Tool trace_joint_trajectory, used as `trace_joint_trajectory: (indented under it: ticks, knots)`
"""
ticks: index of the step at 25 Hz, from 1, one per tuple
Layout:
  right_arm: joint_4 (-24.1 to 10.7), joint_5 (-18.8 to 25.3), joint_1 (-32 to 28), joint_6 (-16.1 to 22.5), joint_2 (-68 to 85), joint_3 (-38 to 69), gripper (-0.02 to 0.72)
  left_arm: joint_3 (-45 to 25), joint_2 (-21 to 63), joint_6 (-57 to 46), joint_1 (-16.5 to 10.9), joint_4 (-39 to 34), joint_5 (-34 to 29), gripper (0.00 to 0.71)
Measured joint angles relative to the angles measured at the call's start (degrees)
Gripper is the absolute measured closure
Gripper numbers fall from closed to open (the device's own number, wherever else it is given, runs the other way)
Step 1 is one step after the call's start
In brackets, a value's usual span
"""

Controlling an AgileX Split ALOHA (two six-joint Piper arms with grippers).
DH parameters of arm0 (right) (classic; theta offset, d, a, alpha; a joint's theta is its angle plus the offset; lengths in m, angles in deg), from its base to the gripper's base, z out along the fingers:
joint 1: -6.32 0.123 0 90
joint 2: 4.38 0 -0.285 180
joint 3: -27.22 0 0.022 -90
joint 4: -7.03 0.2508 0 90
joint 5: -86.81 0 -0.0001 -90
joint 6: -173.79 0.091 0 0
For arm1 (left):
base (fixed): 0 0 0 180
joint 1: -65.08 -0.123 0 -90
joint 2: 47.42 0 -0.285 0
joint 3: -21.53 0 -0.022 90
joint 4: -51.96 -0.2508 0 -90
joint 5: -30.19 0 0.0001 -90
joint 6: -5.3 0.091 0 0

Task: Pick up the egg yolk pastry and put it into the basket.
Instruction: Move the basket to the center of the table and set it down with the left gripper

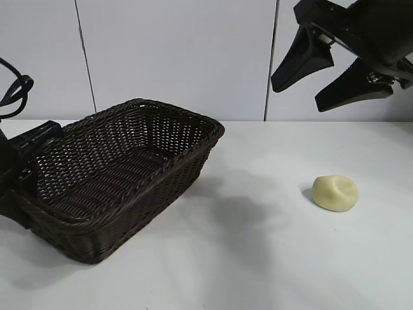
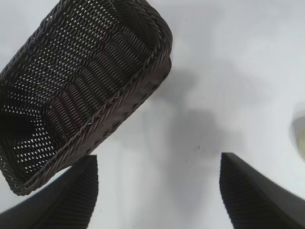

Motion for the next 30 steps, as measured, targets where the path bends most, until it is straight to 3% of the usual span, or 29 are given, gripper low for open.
trace_joint_trajectory:
  ticks: [9,22,30]
  knots:
    - [0.0,0.0,0.0,0.0,0.0,0.0,0.187,6.96,0.16,26.01,-6.62,10.13,-6.35,0.609]
    - [0.0,0.85,0.0,0.0,0.0,0.0,0.187,21.92,-10.81,52.52,-6.83,10.02,-20.48,0.609]
    - [0.0,0.85,0.0,0.0,0.0,0.0,0.187,23.2,-14.56,58.72,-6.83,11.38,-20.94,0.609]
